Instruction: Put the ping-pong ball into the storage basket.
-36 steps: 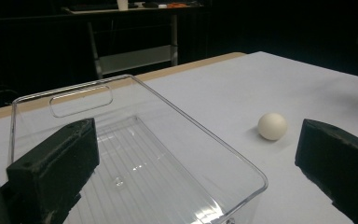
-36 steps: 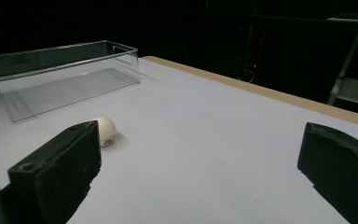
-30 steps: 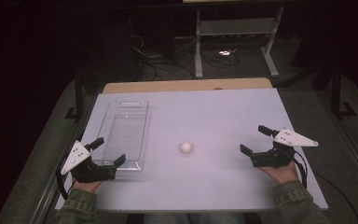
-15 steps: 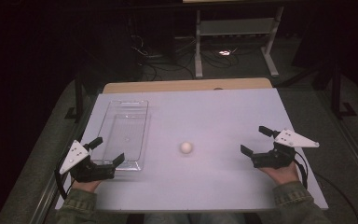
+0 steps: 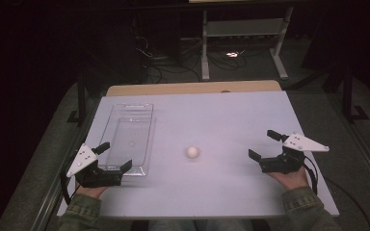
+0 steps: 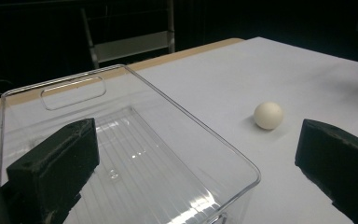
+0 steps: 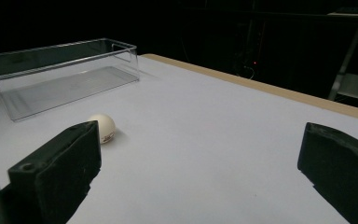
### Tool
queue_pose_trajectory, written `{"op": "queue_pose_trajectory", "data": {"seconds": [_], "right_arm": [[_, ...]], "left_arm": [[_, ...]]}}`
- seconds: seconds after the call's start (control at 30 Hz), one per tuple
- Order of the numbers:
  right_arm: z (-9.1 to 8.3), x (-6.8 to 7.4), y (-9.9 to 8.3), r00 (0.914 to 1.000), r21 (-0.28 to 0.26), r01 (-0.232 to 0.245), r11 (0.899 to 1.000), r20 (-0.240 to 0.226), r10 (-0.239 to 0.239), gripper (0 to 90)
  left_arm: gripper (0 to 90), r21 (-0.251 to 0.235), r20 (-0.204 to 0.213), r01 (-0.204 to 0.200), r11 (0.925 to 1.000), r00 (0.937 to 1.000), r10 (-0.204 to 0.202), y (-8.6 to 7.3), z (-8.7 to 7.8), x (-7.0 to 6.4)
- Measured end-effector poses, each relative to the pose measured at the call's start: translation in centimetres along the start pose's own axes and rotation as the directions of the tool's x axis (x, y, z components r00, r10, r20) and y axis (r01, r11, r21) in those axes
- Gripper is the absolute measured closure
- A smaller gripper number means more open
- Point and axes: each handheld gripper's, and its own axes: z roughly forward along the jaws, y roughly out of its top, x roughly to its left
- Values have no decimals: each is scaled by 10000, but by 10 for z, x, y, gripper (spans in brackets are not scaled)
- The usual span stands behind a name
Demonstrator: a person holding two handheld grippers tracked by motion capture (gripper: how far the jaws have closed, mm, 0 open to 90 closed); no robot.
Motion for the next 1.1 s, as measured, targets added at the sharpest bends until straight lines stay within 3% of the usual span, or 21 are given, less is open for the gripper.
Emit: {"op": "queue_pose_trajectory", "data": {"seconds": [0.57, 0.73, 1.1], "right_arm": [[1, 0, 0, 10000, -4, 8, 10000, -18, -8, 0], [1, 0, 0, 10000, 22, 27, 10000, -36, -27, 0], [1, 1, 0, 10000, 15, 41, 10000, -62, -41, 0]], "left_arm": [[0, 140, 276, -184, 9997, 9995, 181, 18, 2, -4], [0, 318, 427, -627, 9975, 9972, 613, 28, 5, -9], [0, 419, 508, -846, 9955, 9953, 825, 41, 10, -9]]}}
